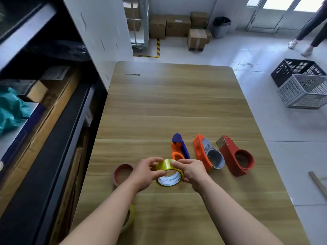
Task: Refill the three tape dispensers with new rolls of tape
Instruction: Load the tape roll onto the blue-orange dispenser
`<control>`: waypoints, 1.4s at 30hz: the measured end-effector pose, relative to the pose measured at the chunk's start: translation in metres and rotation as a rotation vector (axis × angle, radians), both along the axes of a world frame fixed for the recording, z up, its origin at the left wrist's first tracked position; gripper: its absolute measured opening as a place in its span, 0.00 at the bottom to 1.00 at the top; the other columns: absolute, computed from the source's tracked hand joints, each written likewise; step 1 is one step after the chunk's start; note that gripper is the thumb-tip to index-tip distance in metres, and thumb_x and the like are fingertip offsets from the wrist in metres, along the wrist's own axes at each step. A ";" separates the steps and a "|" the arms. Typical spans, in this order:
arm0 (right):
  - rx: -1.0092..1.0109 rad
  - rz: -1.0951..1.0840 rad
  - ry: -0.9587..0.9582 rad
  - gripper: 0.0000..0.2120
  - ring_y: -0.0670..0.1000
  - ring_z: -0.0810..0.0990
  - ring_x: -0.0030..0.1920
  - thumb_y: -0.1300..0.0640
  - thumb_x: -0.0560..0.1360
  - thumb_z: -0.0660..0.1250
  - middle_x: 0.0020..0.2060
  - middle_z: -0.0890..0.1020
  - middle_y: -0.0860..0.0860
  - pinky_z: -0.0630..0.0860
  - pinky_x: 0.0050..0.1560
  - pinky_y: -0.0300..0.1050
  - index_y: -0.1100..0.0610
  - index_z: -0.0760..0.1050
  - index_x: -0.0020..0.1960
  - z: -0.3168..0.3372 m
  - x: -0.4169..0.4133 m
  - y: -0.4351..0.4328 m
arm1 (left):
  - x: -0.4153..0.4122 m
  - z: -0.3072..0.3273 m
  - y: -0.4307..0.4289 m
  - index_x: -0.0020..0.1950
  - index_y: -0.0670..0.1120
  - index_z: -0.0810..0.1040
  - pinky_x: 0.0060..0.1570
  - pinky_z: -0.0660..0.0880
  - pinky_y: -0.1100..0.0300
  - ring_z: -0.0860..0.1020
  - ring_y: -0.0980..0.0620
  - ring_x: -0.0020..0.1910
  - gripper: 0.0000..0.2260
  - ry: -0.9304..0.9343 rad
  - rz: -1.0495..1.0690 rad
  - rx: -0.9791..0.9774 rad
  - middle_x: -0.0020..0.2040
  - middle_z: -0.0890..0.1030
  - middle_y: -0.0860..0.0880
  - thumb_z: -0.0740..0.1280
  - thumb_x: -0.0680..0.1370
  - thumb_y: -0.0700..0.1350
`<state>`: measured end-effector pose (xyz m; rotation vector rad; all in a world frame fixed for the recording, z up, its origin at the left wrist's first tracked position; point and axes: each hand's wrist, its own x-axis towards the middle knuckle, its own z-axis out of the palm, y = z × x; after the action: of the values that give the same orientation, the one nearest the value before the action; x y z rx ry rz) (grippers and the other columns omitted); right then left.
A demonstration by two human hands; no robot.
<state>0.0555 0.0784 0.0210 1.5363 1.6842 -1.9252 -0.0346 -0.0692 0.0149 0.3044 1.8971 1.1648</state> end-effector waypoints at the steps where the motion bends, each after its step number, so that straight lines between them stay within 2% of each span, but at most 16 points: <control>1: 0.027 0.007 0.000 0.31 0.55 0.83 0.53 0.51 0.60 0.82 0.55 0.83 0.56 0.79 0.57 0.55 0.60 0.79 0.60 0.000 -0.001 0.000 | -0.001 0.000 0.000 0.62 0.49 0.77 0.55 0.78 0.56 0.80 0.52 0.52 0.20 -0.006 0.007 -0.002 0.53 0.81 0.48 0.75 0.71 0.39; 5: 0.152 0.024 0.035 0.23 0.53 0.81 0.52 0.57 0.64 0.80 0.52 0.82 0.54 0.78 0.59 0.51 0.61 0.80 0.57 0.001 -0.008 0.005 | -0.002 -0.003 0.003 0.60 0.49 0.77 0.50 0.79 0.58 0.80 0.51 0.51 0.19 0.021 0.023 -0.053 0.52 0.81 0.47 0.75 0.71 0.40; 10: -0.024 -0.138 0.143 0.08 0.52 0.82 0.47 0.64 0.77 0.67 0.49 0.84 0.57 0.80 0.53 0.46 0.62 0.79 0.56 0.000 -0.009 0.020 | -0.009 -0.009 0.003 0.57 0.47 0.74 0.47 0.79 0.55 0.80 0.49 0.47 0.11 -0.082 0.119 -0.055 0.52 0.80 0.44 0.69 0.76 0.47; 12: 0.141 -0.085 0.094 0.10 0.51 0.82 0.48 0.64 0.78 0.64 0.51 0.84 0.56 0.80 0.53 0.46 0.59 0.79 0.58 -0.006 -0.008 0.030 | -0.011 -0.014 0.008 0.57 0.42 0.73 0.48 0.79 0.52 0.78 0.51 0.40 0.12 -0.132 0.194 -0.069 0.51 0.80 0.42 0.65 0.79 0.49; 14: 0.370 0.087 0.003 0.15 0.51 0.80 0.57 0.62 0.78 0.63 0.60 0.81 0.54 0.77 0.60 0.47 0.58 0.76 0.64 -0.010 -0.008 0.038 | -0.013 -0.020 0.015 0.57 0.38 0.71 0.46 0.80 0.50 0.75 0.52 0.36 0.14 -0.174 0.280 -0.086 0.50 0.78 0.41 0.62 0.80 0.49; 16: 0.455 0.251 -0.078 0.22 0.53 0.71 0.69 0.59 0.79 0.62 0.69 0.73 0.54 0.69 0.69 0.49 0.58 0.67 0.73 -0.014 -0.010 0.044 | -0.015 -0.024 0.023 0.60 0.39 0.69 0.44 0.81 0.50 0.75 0.51 0.38 0.14 -0.193 0.327 -0.097 0.53 0.77 0.39 0.60 0.81 0.48; 18: 0.459 0.378 -0.133 0.26 0.55 0.65 0.73 0.56 0.80 0.61 0.73 0.67 0.56 0.64 0.71 0.49 0.60 0.60 0.76 -0.018 -0.014 0.049 | -0.016 -0.031 0.028 0.67 0.42 0.66 0.43 0.80 0.52 0.76 0.48 0.44 0.16 -0.196 0.345 -0.113 0.59 0.75 0.37 0.59 0.82 0.48; 22: 0.382 0.459 -0.210 0.21 0.57 0.73 0.66 0.56 0.81 0.60 0.66 0.74 0.58 0.70 0.59 0.46 0.62 0.64 0.71 -0.032 -0.020 0.053 | -0.014 -0.042 0.035 0.70 0.42 0.64 0.44 0.81 0.52 0.77 0.45 0.51 0.17 -0.272 0.388 -0.137 0.58 0.75 0.38 0.58 0.82 0.44; 25: 0.337 0.431 -0.222 0.12 0.54 0.79 0.52 0.59 0.79 0.60 0.54 0.80 0.55 0.75 0.49 0.46 0.59 0.72 0.62 -0.048 -0.022 0.056 | -0.008 -0.047 0.040 0.67 0.39 0.65 0.44 0.81 0.51 0.76 0.47 0.49 0.14 -0.296 0.417 -0.139 0.53 0.74 0.41 0.58 0.81 0.40; 29: 0.297 0.395 -0.183 0.10 0.48 0.74 0.36 0.66 0.76 0.56 0.39 0.78 0.51 0.71 0.35 0.40 0.56 0.75 0.49 -0.058 -0.020 0.060 | -0.004 -0.048 0.045 0.61 0.39 0.67 0.46 0.80 0.48 0.76 0.48 0.45 0.10 -0.290 0.454 -0.136 0.53 0.75 0.41 0.58 0.80 0.36; 31: 0.282 0.422 -0.152 0.11 0.51 0.77 0.41 0.65 0.76 0.57 0.46 0.80 0.54 0.73 0.41 0.43 0.55 0.75 0.52 -0.057 -0.018 0.060 | -0.002 -0.048 0.046 0.58 0.41 0.69 0.50 0.78 0.46 0.77 0.47 0.45 0.08 -0.286 0.462 -0.137 0.53 0.77 0.42 0.58 0.80 0.36; 32: 0.302 0.457 -0.156 0.13 0.54 0.78 0.49 0.63 0.76 0.59 0.54 0.79 0.57 0.74 0.48 0.44 0.56 0.74 0.59 -0.057 -0.017 0.060 | -0.001 -0.048 0.045 0.56 0.43 0.69 0.52 0.78 0.46 0.78 0.46 0.46 0.06 -0.280 0.457 -0.137 0.53 0.78 0.43 0.58 0.80 0.37; 34: 0.410 0.501 -0.169 0.23 0.57 0.71 0.66 0.57 0.79 0.61 0.67 0.70 0.59 0.68 0.64 0.46 0.58 0.65 0.72 -0.054 -0.014 0.058 | 0.000 -0.047 0.043 0.52 0.46 0.70 0.54 0.77 0.45 0.79 0.45 0.50 0.05 -0.281 0.460 -0.126 0.55 0.79 0.45 0.57 0.81 0.38; 36: 0.558 0.451 -0.031 0.24 0.55 0.65 0.70 0.52 0.79 0.62 0.68 0.68 0.56 0.60 0.70 0.46 0.57 0.64 0.74 -0.047 -0.011 0.054 | 0.002 -0.044 0.042 0.51 0.46 0.70 0.54 0.78 0.45 0.80 0.46 0.51 0.06 -0.297 0.475 -0.095 0.55 0.80 0.44 0.55 0.81 0.38; 38: 0.627 0.427 0.149 0.19 0.51 0.68 0.65 0.50 0.79 0.63 0.61 0.74 0.52 0.62 0.67 0.45 0.55 0.73 0.67 -0.039 -0.009 0.049 | 0.005 -0.037 0.042 0.51 0.45 0.71 0.51 0.78 0.47 0.80 0.46 0.48 0.07 -0.326 0.518 -0.052 0.54 0.80 0.43 0.55 0.81 0.37; 42: 0.113 0.360 0.292 0.09 0.46 0.77 0.49 0.55 0.79 0.64 0.46 0.82 0.48 0.73 0.51 0.40 0.56 0.81 0.52 -0.026 -0.010 0.043 | 0.006 -0.027 0.043 0.57 0.42 0.73 0.55 0.77 0.44 0.79 0.42 0.52 0.11 -0.426 0.565 0.033 0.59 0.79 0.39 0.53 0.80 0.35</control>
<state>0.0456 0.1213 -0.0048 0.9261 2.0490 -1.9533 -0.0290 -0.0262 -0.0124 -0.4649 1.6192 1.4837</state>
